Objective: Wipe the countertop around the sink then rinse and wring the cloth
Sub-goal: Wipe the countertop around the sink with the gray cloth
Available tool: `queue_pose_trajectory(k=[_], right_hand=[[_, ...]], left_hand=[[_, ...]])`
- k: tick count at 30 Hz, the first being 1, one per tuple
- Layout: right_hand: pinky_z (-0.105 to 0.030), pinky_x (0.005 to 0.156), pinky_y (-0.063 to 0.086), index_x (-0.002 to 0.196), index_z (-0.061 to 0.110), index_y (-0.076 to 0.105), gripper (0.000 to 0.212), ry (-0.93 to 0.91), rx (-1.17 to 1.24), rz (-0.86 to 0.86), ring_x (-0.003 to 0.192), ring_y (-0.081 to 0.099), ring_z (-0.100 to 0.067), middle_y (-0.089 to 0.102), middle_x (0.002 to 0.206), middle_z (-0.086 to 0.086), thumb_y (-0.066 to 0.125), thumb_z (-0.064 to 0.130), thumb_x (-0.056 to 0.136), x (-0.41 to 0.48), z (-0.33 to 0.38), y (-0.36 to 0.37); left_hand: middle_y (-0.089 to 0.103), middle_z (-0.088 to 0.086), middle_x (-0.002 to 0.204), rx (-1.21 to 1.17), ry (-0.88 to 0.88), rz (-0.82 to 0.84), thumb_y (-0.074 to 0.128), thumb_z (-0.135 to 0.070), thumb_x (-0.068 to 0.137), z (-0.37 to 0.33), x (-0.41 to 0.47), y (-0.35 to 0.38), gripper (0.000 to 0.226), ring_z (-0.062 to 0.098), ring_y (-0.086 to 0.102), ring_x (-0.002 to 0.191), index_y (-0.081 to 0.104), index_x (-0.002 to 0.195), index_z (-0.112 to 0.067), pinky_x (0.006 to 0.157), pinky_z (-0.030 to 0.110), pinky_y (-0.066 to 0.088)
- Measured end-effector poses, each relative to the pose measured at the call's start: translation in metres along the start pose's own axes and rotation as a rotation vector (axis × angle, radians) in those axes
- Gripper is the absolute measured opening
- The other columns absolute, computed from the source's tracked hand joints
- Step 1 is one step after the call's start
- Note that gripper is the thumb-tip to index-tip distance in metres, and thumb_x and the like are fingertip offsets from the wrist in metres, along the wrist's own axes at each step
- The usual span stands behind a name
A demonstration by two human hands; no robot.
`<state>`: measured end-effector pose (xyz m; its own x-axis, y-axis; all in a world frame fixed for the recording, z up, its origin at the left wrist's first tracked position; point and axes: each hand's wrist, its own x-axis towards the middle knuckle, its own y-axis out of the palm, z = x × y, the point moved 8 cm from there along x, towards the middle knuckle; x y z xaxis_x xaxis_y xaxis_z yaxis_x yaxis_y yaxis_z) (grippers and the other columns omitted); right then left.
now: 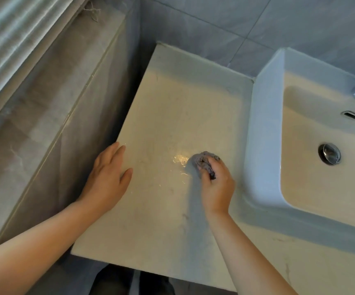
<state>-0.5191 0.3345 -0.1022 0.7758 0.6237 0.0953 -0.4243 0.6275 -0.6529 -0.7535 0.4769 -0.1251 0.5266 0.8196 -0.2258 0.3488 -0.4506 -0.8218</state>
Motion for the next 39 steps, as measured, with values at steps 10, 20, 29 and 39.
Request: queue_pose_trajectory(k=[10,20,29,39], right_hand=[[-0.022,0.075,0.045,0.097,0.015,0.068,0.014,0.024,0.124,-0.011,0.085,0.062,-0.012,0.067,0.091,0.004,0.067,0.015,0.083,0.056,-0.004,-0.043],[-0.016,0.073,0.037,0.108,0.014,0.067,0.027,-0.079,-0.091,-0.005,0.100,0.060,-0.016,0.064,0.115,0.001,0.065,0.011,0.082,0.051,-0.003,0.006],[-0.015,0.076,0.046,0.098,0.018,0.072,0.019,-0.020,0.185,0.362,0.085,0.061,-0.005,0.069,0.093,0.006,0.074,0.016,0.079,-0.009,0.029,0.023],[-0.019,0.073,0.035,0.108,0.015,0.068,0.026,-0.065,-0.090,0.059,0.100,0.058,-0.018,0.062,0.114,0.000,0.067,0.020,0.082,0.101,0.024,0.032]], left_hand=[[0.010,0.006,0.157,-0.119,-0.150,-0.053,0.047,-0.030,0.096,0.013,-0.022,0.009,0.068,0.023,0.022,0.141,0.012,0.150,-0.009,0.113,0.030,0.022],[0.021,0.012,0.155,-0.132,-0.216,-0.095,0.039,-0.034,0.098,0.019,-0.023,0.013,0.065,0.029,0.030,0.138,0.011,0.151,-0.009,0.111,0.038,0.029],[0.019,0.009,0.156,-0.142,-0.216,-0.097,0.038,-0.035,0.098,0.020,-0.024,0.014,0.066,0.026,0.026,0.139,0.009,0.151,-0.012,0.111,0.036,0.026],[0.018,0.006,0.157,-0.192,-0.211,-0.106,0.038,-0.035,0.099,0.022,-0.025,0.013,0.064,0.022,0.025,0.140,0.009,0.152,-0.014,0.110,0.029,0.023]])
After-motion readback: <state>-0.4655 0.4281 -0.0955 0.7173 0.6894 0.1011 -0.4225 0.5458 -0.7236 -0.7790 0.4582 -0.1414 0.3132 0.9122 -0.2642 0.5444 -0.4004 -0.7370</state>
